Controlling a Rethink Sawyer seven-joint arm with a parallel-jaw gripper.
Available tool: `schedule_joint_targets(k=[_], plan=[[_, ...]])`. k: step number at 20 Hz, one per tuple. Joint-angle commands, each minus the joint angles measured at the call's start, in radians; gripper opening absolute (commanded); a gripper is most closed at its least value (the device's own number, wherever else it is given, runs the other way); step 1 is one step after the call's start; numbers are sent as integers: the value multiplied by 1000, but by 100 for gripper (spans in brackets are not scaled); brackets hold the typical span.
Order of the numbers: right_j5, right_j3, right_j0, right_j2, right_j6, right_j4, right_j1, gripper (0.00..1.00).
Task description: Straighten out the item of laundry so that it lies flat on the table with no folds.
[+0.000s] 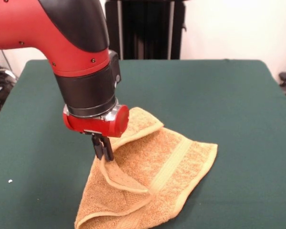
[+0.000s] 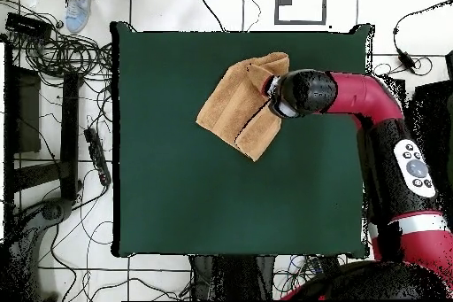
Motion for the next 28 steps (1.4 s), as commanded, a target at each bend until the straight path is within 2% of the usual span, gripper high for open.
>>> schedule_joint_targets(k=[1, 7, 15, 22, 28], plan=[[64, 39, 24, 12, -255, -21, -34, 0], [115, -63, -12, 28, -373, -39, -7, 0], [122, -149, -37, 46, -453, -62, 17, 0], [104, -178, -53, 53, -496, -59, 64, 0], [69, -174, -78, 34, -505, -48, 70, 0]])
